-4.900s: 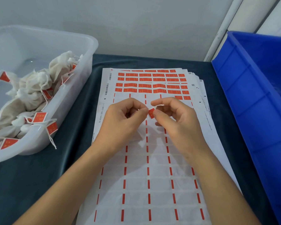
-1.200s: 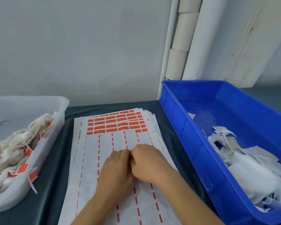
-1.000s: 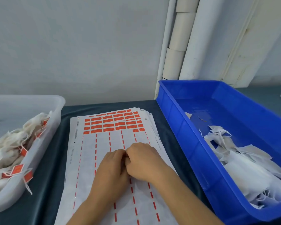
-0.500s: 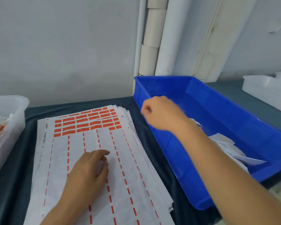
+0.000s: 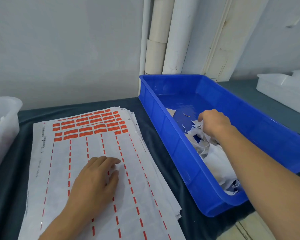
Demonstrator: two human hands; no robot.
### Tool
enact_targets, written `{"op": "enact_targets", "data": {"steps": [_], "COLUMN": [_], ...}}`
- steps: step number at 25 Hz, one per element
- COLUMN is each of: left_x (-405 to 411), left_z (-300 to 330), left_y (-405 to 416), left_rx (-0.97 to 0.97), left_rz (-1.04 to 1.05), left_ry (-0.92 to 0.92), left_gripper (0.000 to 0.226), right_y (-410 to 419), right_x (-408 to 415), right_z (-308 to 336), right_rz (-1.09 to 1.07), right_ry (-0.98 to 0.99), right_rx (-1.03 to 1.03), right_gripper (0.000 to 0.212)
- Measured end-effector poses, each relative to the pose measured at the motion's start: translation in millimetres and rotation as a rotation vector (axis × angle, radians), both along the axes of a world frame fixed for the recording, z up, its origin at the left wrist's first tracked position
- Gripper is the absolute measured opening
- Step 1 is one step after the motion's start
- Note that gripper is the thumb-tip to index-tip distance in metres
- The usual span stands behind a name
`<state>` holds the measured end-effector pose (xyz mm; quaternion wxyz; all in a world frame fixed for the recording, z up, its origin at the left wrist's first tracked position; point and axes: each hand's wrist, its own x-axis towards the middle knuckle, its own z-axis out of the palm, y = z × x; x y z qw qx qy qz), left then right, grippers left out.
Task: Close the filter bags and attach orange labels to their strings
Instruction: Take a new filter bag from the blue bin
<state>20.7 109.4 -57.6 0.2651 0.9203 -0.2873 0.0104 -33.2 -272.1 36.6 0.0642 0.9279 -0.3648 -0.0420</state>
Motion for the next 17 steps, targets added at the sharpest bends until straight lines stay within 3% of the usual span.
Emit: {"op": "enact_targets", "data": {"steps": [3, 8, 14, 17], "left_x": [-4.1, -6.3, -5.4, -4.8], "left_z": [-0.5, 0.4, -1.0, -1.0], "left_y": [-4.9, -5.0, -5.1, -5.0], "left_rx": [0.019, 0.015, 0.004, 0.000], "left_rz": [-0.036, -0.048, -0.050, -0.045], "left_ry": [0.000, -0.012, -0.014, -0.015], "left_gripper": [0.030, 0.030, 0.029, 0.029], "right_y": [-2.6, -7.0, -6.9, 4.2], "right_x": [1.2, -2.1, 2.0, 14.9], "right_z": [-2.0, -5.2, -3.2, 15.0], "right_rz": [-0.036, -0.076, -0.112, -0.068], "right_ry": [-0.097, -0.027, -0.166, -0.291], "right_rx": [-0.030, -0.083, -0.143, -0.143], "right_gripper": [0.034, 0.010, 0.025, 0.014]}}
